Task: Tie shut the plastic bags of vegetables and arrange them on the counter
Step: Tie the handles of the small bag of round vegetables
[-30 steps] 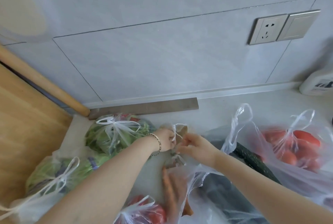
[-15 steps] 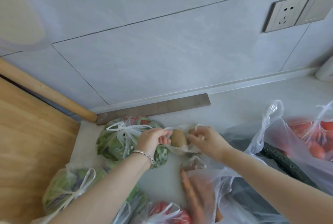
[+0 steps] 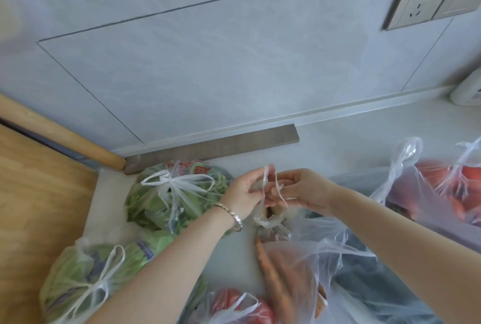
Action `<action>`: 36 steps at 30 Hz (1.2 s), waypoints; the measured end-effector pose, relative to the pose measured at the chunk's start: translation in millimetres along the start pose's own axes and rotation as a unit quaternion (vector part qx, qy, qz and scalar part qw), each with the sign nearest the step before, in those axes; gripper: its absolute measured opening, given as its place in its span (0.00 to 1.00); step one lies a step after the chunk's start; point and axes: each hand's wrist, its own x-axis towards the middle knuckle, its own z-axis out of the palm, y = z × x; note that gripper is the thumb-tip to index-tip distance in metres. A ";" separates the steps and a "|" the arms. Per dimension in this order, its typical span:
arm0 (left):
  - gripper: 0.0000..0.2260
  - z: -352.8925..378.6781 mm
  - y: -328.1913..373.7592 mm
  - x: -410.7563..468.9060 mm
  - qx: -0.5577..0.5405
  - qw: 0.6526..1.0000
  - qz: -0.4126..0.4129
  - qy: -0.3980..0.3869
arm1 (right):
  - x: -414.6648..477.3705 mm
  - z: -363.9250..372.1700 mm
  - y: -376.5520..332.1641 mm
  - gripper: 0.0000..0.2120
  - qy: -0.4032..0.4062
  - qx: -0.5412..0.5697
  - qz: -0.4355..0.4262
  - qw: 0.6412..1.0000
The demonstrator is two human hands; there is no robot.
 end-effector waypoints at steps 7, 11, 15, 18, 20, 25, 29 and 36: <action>0.28 -1.9 -7.9 28.9 0.109 0.991 0.023 -0.075 | 10.5 -1.4 2.1 0.09 -0.029 -0.071 0.024 0.997; 0.23 -0.6 -16.2 36.0 0.137 0.989 0.051 -0.022 | 14.5 -4.5 5.9 0.04 0.031 -0.135 0.044 0.989; 0.06 -9.2 -36.4 37.0 0.192 0.980 0.017 0.049 | 25.2 -15.2 17.9 0.06 0.158 -0.079 0.076 0.981; 0.09 -32.8 -56.3 36.0 0.148 0.981 -0.066 0.105 | 32.7 -27.5 30.3 0.05 0.214 0.157 0.098 0.959; 0.11 -39.0 -61.7 34.4 0.135 0.981 -0.089 0.104 | 39.6 -31.9 39.9 0.10 0.213 0.215 0.119 0.946; 0.11 -28.9 -47.9 30.8 0.235 0.969 0.031 0.063 | 53.7 -34.2 33.5 0.11 0.182 0.123 0.119 0.968; 0.13 -24.8 -39.3 28.1 0.305 0.935 0.182 -0.008 | 60.5 -31.7 9.2 0.13 0.164 -0.205 0.084 0.961; 0.12 -19.4 -64.0 36.0 0.498 0.789 0.342 -0.115 | 95.5 -22.1 2.3 0.19 0.188 -0.396 -0.031 0.898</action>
